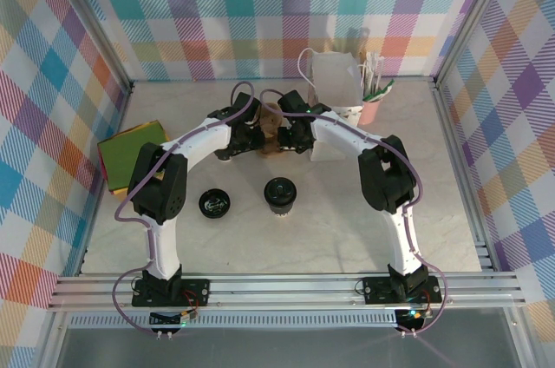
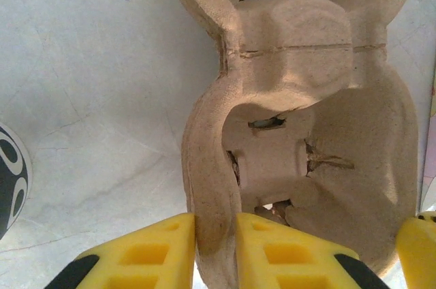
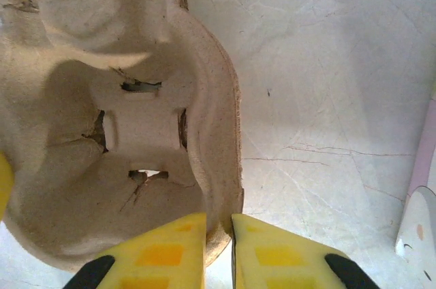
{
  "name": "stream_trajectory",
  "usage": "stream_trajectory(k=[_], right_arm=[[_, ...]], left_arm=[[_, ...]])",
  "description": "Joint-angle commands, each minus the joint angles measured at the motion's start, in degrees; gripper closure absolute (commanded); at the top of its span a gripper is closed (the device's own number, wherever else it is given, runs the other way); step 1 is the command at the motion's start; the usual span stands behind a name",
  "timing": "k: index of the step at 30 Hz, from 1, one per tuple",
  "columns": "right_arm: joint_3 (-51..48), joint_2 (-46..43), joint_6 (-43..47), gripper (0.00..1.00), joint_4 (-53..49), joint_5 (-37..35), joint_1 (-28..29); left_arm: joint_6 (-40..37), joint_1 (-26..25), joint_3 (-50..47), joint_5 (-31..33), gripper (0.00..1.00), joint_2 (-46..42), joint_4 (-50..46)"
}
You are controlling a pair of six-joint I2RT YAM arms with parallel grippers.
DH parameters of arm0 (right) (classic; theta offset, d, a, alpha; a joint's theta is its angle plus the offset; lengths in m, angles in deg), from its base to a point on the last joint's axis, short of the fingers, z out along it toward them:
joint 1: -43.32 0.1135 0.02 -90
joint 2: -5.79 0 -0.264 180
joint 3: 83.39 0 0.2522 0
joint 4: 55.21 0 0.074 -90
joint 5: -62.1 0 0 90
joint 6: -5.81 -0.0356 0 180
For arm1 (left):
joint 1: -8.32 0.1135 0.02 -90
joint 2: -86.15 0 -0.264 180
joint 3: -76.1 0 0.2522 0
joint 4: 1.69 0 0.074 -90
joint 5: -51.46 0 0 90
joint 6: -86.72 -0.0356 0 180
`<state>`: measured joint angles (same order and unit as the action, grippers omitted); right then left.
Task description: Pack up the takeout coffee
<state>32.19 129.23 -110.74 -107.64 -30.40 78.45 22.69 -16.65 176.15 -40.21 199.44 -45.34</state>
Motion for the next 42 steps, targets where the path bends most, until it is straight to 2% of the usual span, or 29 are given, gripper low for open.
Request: stream_trajectory(k=[1,12,18,42], right_arm=[[1.6,-3.4,0.0,0.85,-1.0,0.3,-0.2],[1.8,-4.9,-0.3,0.89,-0.8,0.7,-0.2],[2.1,-3.7,0.0,0.76,-1.3,-0.8,-0.2],[2.7,1.7,0.4,0.69,-1.9,-1.3,-0.3]], left_arm=[[0.5,0.7,0.8,1.1,0.78,-2.1,-0.5],[0.7,0.7,0.9,1.2,0.78,-2.9,-0.7],[1.2,0.7,0.7,1.2,0.73,-2.3,-1.1],[1.0,0.6,2.0,1.2,0.77,1.9,-2.6]])
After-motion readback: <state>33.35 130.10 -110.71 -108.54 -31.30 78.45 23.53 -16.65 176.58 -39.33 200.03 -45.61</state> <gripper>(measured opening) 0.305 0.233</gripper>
